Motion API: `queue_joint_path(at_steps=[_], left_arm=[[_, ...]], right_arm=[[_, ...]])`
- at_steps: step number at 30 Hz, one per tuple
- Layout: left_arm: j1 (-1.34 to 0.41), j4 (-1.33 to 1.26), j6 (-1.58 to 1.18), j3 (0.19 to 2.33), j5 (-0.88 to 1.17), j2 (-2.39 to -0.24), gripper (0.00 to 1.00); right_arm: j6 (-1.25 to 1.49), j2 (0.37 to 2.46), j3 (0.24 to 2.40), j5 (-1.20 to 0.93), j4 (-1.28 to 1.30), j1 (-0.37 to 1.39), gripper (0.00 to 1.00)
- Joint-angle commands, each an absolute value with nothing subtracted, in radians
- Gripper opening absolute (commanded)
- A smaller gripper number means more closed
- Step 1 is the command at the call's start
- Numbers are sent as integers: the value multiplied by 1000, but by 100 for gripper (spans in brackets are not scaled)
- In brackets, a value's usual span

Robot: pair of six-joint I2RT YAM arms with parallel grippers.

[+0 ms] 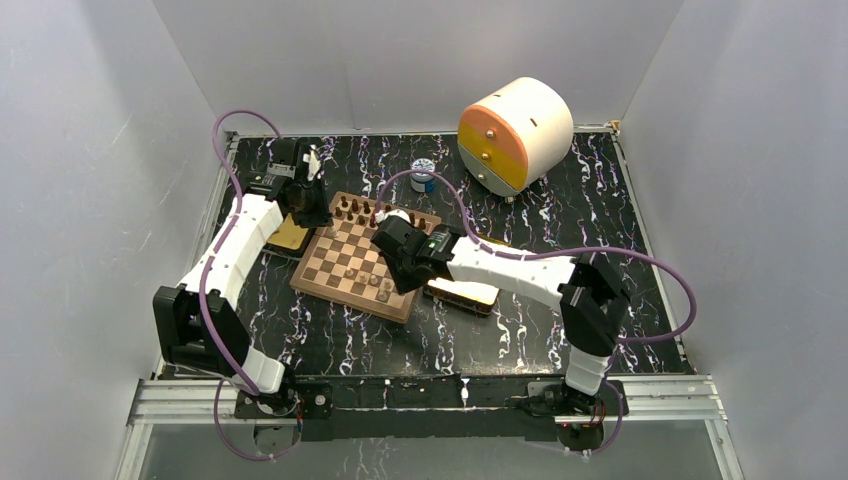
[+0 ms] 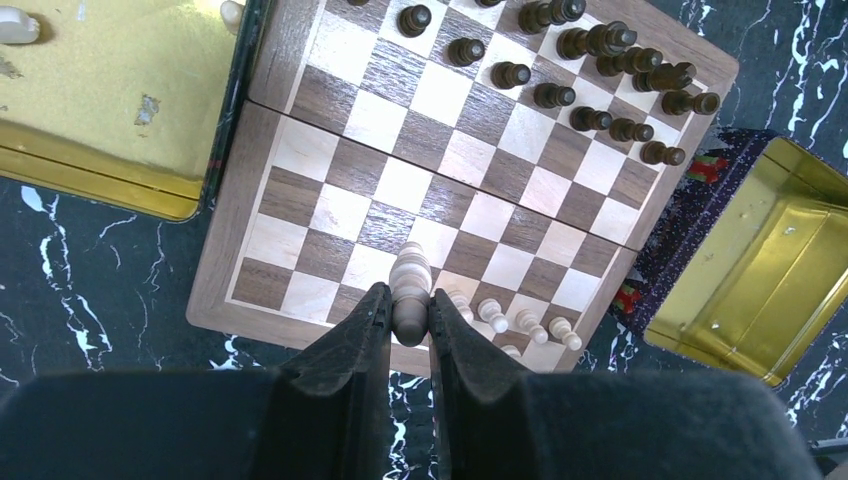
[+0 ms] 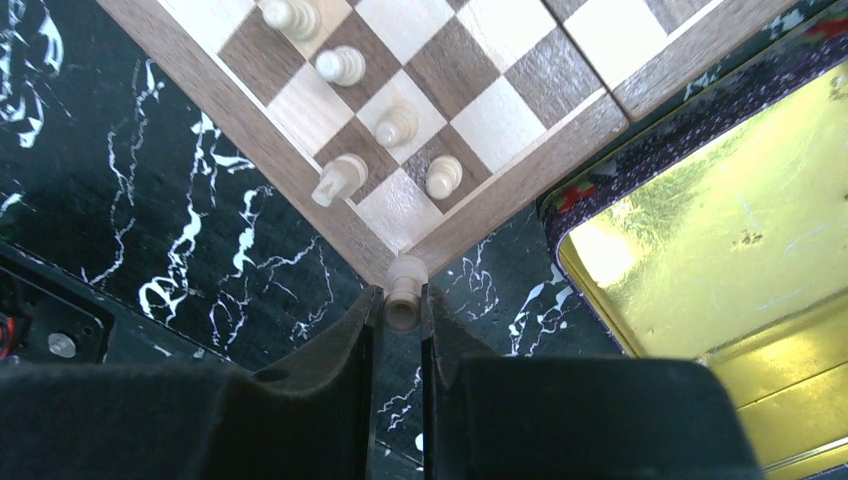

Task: Set up the chess pieces on the board
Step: Place the chess piece on the chessboard.

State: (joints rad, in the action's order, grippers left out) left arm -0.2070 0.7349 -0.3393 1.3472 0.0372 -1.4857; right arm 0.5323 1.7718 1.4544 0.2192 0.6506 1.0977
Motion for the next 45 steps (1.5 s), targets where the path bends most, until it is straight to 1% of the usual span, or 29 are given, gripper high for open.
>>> queue_joint_path(at_steps=[1, 12, 24, 30, 45], left_arm=[[-212, 754, -327, 1356, -23, -1420, 10], [-211, 756, -325, 1345, -81, -1370, 10], [-212, 754, -324, 1351, -63, -1362, 10], [-212, 750, -319, 1345, -56, -1361, 10], [-212, 748, -318, 1339, -49, -1362, 10]], right_arm=[[551, 1773, 1435, 241, 630, 1113, 20], [574, 1805, 1431, 251, 599, 1137, 23], [584, 1829, 1415, 307, 565, 1147, 23], [582, 1834, 1393, 308, 531, 1149, 23], [580, 1860, 1415, 310, 519, 1150, 24]])
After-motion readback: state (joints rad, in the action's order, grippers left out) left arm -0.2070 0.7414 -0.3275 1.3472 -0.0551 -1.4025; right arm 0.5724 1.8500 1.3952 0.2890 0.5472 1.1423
